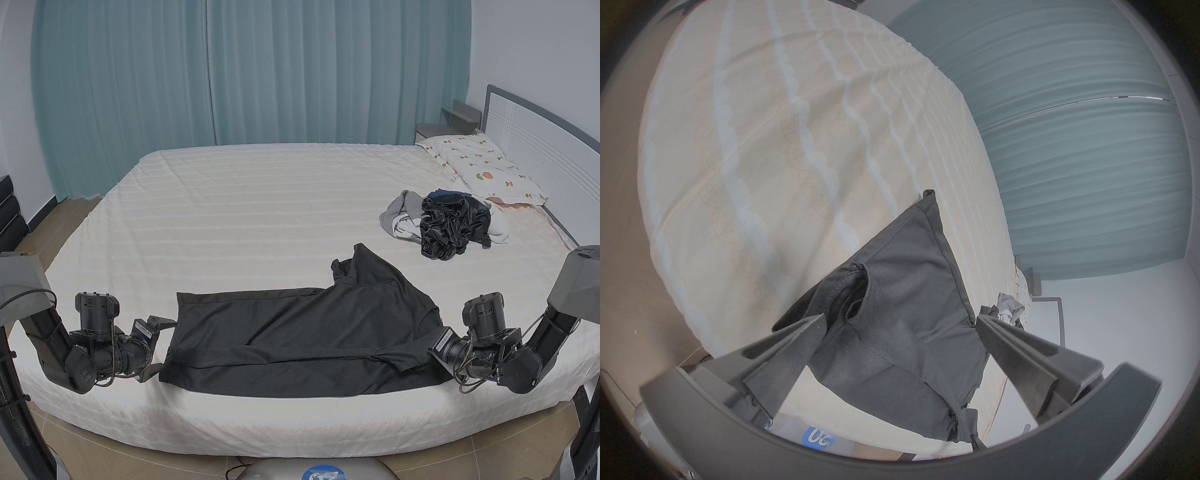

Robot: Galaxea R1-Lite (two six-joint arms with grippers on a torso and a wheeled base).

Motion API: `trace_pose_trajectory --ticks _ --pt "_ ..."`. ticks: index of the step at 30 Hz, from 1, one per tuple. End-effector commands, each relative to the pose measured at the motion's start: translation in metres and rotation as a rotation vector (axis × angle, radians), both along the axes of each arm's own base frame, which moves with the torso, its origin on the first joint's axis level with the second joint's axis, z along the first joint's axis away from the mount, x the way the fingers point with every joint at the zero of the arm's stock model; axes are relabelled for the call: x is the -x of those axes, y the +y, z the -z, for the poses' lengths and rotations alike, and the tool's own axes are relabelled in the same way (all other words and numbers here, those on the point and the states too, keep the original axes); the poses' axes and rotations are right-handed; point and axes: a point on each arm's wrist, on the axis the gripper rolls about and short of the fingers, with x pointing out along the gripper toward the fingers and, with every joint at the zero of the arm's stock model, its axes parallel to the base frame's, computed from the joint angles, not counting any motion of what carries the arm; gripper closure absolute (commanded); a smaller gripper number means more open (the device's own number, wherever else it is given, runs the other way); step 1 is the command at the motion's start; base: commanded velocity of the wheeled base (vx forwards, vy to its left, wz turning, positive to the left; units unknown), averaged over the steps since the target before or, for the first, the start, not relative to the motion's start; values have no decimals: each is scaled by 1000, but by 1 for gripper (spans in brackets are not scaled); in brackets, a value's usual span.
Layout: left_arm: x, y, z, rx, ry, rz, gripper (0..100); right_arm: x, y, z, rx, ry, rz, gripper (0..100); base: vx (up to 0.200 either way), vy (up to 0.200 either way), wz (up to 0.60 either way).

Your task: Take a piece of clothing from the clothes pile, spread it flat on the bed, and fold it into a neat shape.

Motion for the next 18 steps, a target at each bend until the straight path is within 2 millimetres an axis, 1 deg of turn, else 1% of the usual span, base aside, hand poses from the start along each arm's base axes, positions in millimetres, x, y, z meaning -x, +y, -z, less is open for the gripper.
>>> trace_pose_trajectory --ticks 1,5,6,9,11,13,17,18 --pt "0 0 0 0 1 0 0 3 0 -7 5 -10 -14 100 0 0 0" --pt "0 0 0 0 1 0 0 6 -1 -2 13 12 -20 100 0 0 0" --pt "0 0 0 0 1 0 0 8 -2 0 20 21 -27 0 0 0 0" --pt "0 0 0 0 1 1 0 14 -5 11 86 81 -70 0 0 0 0" --pt "0 0 0 0 1 1 0 15 -6 14 115 87 -93 0 0 0 0" --pt "0 0 0 0 1 1 0 14 -6 12 119 77 -94 0 0 0 0" --pt "0 0 0 0 1 1 0 4 -9 4 108 32 -71 0 0 0 0" --pt "0 0 1 0 2 1 0 -2 -12 2 102 17 -60 0 0 0 0"
